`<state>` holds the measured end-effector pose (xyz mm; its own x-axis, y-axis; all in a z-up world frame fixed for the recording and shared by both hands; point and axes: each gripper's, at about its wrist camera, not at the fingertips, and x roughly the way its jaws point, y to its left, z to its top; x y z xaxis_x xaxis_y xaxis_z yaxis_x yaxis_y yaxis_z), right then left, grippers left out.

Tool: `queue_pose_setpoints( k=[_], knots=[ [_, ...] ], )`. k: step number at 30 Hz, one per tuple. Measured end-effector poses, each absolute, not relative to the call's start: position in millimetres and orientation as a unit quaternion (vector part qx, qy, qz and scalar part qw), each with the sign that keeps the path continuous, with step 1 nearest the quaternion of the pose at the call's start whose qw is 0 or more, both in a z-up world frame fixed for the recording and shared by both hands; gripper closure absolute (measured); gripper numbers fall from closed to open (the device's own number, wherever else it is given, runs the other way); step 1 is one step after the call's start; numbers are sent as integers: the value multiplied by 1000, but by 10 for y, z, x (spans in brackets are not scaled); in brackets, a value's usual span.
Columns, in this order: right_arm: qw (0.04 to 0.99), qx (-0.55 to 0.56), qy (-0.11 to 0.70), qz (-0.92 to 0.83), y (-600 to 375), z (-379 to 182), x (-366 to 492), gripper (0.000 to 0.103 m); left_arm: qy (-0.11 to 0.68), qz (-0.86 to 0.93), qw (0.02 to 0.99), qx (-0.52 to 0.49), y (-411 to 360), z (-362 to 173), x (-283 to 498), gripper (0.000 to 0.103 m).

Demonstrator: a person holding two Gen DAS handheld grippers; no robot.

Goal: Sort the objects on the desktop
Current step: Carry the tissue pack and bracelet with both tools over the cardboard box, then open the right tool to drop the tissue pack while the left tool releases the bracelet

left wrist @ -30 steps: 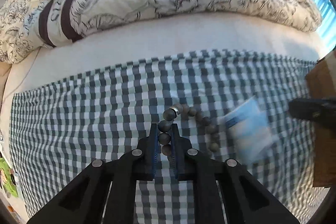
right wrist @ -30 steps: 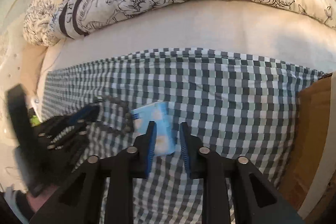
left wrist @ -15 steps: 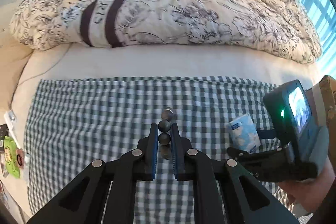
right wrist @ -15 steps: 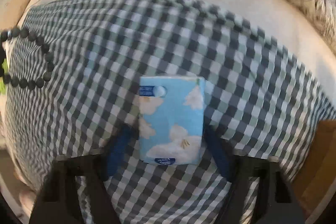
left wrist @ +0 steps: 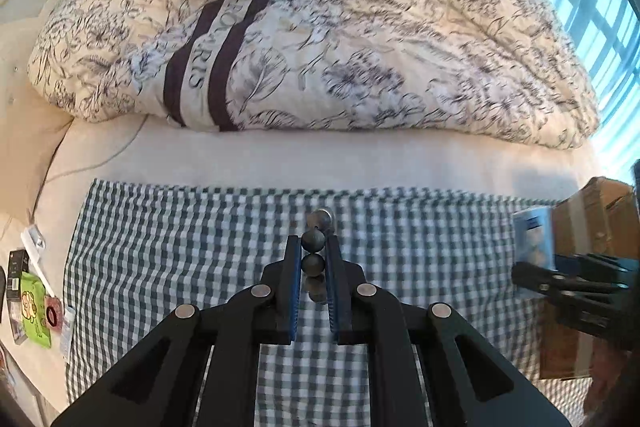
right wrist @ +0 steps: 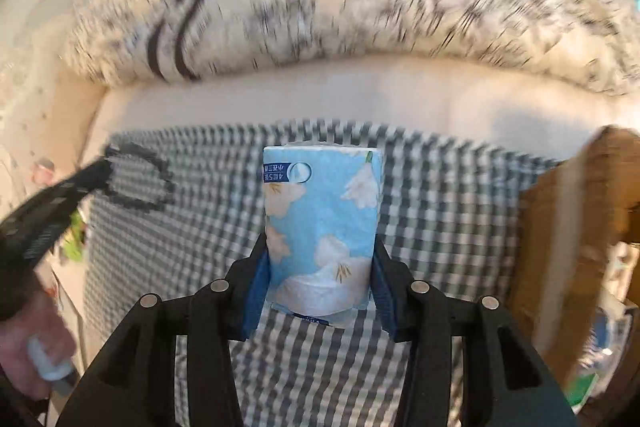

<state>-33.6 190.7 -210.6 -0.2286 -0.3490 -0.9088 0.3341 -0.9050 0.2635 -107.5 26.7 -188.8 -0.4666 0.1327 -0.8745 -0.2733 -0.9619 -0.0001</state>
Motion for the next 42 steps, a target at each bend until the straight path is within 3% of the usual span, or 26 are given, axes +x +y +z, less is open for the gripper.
queue_pose_setpoints(
  k=[13, 19, 32, 42],
  knots=[
    [164, 512, -63, -841, 2944, -960, 142, 57, 56, 855, 199, -475, 967, -1171, -602, 93],
    [111, 500, -83, -855, 3625, -681, 363, 57, 71, 851, 249, -457, 1410, -869, -297, 93],
    [43, 511, -103, -852, 4502, -739, 491, 57, 107, 819, 357, -436, 2675, -598, 229, 93],
    [37, 583, -99, -806, 4785, -1357, 298, 56, 170, 740, 395, -517, 3593, -1318, 462, 93]
  ],
)
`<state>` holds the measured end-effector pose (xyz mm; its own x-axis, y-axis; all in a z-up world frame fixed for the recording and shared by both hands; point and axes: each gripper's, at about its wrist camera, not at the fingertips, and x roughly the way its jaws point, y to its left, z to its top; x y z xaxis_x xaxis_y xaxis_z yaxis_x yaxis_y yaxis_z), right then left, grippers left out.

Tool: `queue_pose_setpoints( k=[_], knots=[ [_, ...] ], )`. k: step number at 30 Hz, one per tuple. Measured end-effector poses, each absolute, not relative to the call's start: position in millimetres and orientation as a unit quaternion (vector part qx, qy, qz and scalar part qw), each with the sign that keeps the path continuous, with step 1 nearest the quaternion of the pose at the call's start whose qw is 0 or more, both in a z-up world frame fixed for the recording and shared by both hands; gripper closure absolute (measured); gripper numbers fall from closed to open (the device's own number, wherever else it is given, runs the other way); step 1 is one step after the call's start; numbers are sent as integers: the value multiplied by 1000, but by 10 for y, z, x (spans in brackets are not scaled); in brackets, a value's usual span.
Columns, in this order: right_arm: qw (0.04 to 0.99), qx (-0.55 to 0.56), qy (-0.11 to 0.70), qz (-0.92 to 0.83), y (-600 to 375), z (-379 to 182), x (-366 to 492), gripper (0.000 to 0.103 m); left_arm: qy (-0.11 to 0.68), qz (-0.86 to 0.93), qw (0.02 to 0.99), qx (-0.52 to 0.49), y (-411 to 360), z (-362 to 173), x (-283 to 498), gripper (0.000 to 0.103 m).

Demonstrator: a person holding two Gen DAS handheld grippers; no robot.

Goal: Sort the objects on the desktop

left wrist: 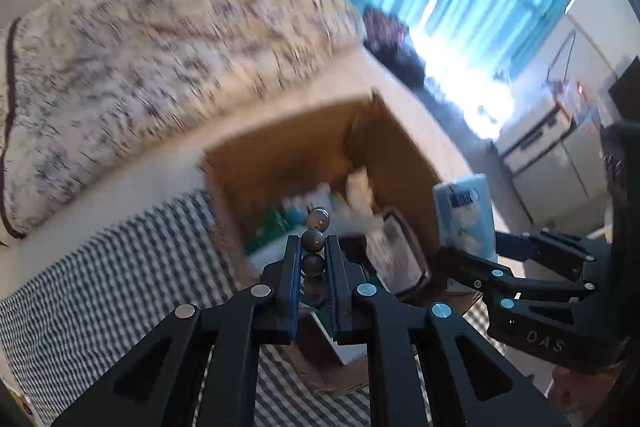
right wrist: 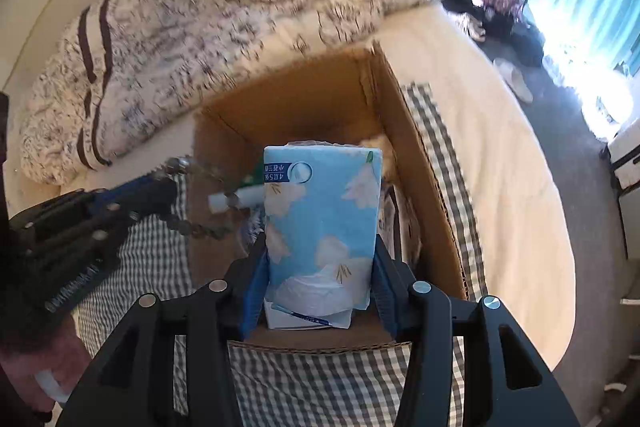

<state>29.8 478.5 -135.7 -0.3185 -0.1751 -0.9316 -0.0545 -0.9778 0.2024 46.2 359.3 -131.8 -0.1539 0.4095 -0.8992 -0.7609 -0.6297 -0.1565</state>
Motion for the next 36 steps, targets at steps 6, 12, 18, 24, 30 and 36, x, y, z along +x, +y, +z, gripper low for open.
queue_pose_setpoints(
  k=[6, 12, 18, 24, 30, 36],
  knots=[
    [41, 607, -89, -789, 4878, -1594, 225, 51, 192, 723, 380, -544, 3872, -1637, 533, 92],
    [40, 602, -95, -792, 4972, -1570, 245, 43, 178, 716, 354, -576, 3913, -1774, 435, 89],
    [32, 571, -138, -808, 5126, -1338, 331, 36, 123, 737, 358, -560, 3744, -1455, 350, 48],
    [27, 537, -144, -831, 5103, -994, 373, 22, 77, 780, 353, -511, 3418, -959, 262, 32],
    [12, 520, -125, -845, 4906, -775, 411, 15, 111, 821, 305, -469, 3052, -655, 167, 17],
    [36, 515, -113, -849, 4527, -614, 450, 14, 109, 852, 257, -443, 2465, -450, 56, 2]
  ],
)
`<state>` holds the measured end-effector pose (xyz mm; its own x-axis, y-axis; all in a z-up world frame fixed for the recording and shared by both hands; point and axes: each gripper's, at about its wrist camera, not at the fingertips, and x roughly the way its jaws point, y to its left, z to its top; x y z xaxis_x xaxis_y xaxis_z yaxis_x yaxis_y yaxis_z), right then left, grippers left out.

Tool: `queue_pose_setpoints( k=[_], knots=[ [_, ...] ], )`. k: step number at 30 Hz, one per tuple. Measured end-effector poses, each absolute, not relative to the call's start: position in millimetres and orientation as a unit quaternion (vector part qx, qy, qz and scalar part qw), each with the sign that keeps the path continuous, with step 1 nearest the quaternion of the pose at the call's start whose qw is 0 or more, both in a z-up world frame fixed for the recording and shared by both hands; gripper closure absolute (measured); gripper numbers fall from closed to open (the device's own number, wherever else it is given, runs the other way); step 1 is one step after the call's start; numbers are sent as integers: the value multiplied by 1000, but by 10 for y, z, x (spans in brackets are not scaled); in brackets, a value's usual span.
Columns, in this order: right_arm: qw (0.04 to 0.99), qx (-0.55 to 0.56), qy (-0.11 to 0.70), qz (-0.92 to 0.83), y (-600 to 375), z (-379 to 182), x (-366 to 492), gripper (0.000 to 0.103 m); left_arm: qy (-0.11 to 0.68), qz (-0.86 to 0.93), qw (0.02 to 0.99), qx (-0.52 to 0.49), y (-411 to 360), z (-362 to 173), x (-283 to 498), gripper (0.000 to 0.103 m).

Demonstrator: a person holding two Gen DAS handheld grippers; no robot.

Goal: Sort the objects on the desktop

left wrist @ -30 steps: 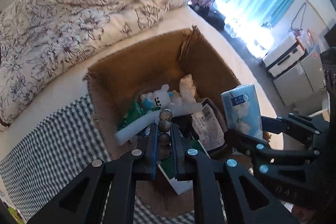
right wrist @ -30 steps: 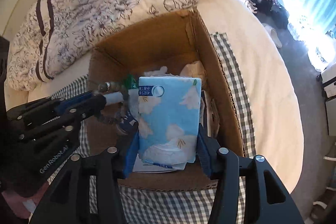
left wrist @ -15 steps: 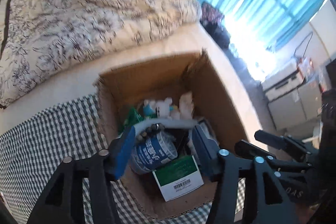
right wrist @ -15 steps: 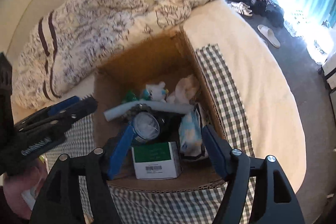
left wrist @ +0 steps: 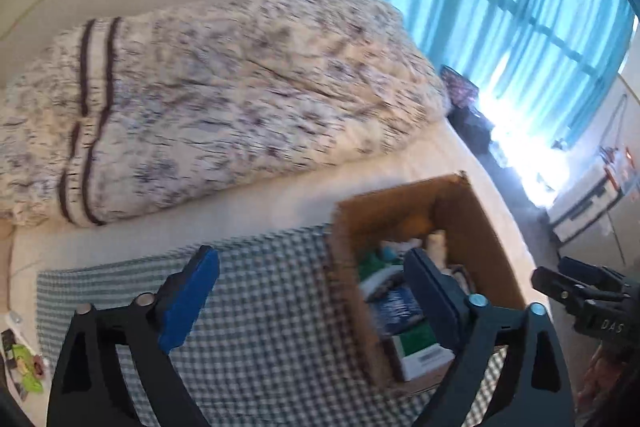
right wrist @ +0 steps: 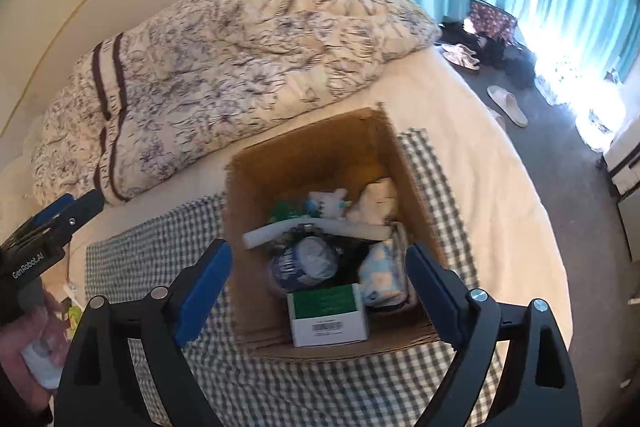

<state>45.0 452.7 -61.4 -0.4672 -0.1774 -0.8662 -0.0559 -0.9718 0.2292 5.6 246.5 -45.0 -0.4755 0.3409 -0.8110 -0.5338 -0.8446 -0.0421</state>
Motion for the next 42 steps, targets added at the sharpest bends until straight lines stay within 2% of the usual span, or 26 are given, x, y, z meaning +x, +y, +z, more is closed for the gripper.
queue_pose_setpoints(
  k=[23, 42],
  knots=[
    [174, 504, -19, -846, 2375, -458, 729, 13, 48, 875, 122, -465, 281, -314, -67, 0],
    [173, 508, -6, -844, 1921, -574, 840, 13, 46, 869, 135, -473, -58, -423, -102, 0]
  ],
)
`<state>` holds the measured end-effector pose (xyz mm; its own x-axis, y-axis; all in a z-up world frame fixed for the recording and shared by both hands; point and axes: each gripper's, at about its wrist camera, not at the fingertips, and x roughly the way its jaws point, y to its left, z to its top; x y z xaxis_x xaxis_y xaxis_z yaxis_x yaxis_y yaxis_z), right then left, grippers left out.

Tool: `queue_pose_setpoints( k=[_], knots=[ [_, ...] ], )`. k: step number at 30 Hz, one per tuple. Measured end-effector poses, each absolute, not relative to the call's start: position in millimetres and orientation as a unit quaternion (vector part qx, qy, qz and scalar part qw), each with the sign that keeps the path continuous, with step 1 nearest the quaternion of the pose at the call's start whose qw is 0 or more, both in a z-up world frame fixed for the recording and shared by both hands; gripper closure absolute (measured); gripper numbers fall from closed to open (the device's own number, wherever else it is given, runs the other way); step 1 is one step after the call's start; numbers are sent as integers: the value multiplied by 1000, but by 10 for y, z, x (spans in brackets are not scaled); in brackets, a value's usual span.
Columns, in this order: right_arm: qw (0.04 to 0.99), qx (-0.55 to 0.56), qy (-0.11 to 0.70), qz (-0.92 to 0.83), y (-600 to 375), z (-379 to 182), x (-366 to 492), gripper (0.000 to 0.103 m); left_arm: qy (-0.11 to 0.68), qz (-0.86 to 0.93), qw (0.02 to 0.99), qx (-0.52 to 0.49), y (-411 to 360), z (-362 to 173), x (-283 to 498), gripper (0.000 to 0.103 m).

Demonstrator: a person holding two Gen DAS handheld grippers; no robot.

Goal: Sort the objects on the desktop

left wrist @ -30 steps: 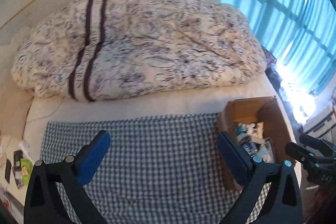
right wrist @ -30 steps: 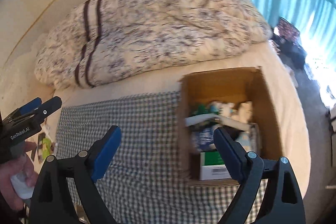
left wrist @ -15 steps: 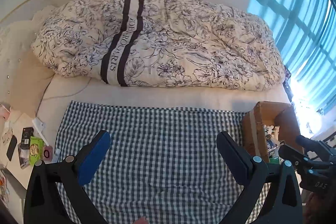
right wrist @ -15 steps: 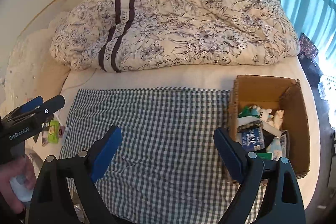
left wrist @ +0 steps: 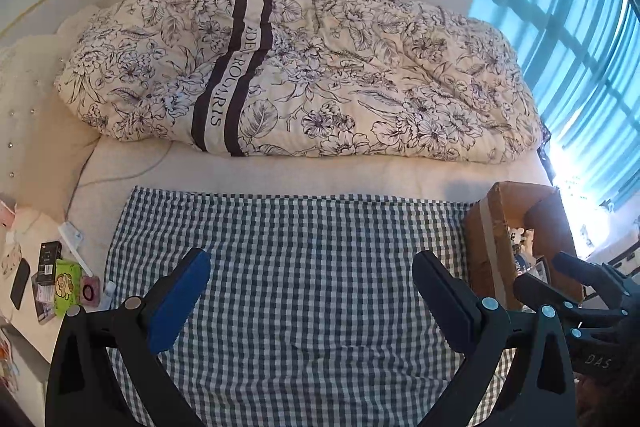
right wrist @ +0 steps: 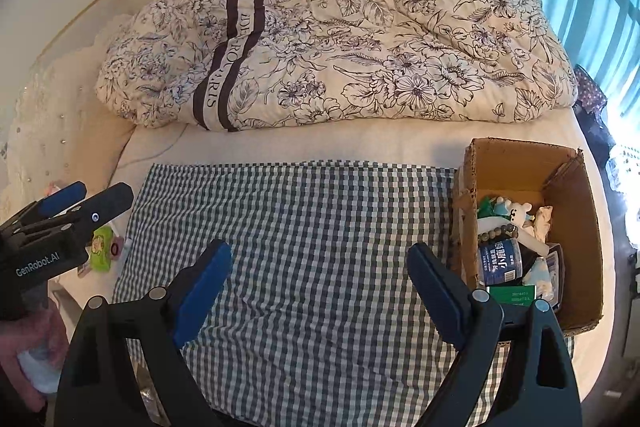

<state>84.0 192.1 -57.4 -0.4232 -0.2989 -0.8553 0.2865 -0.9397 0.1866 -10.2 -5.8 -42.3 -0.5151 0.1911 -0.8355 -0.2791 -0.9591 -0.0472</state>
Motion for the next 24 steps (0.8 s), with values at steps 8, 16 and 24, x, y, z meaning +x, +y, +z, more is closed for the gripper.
queue_pose_setpoints(
  k=[8, 16, 24],
  knots=[
    [175, 510, -4, -842, 1844, -605, 875, 13, 26, 867, 146, -476, -111, -429, -119, 0],
    [175, 513, -8, -840, 1832, -632, 916, 13, 24, 881, 141, -451, -142, -359, -111, 0],
    [171, 514, -12, -840, 1880, -652, 947, 13, 64, 892, 115, -432, -24, -337, -17, 0]
  ],
)
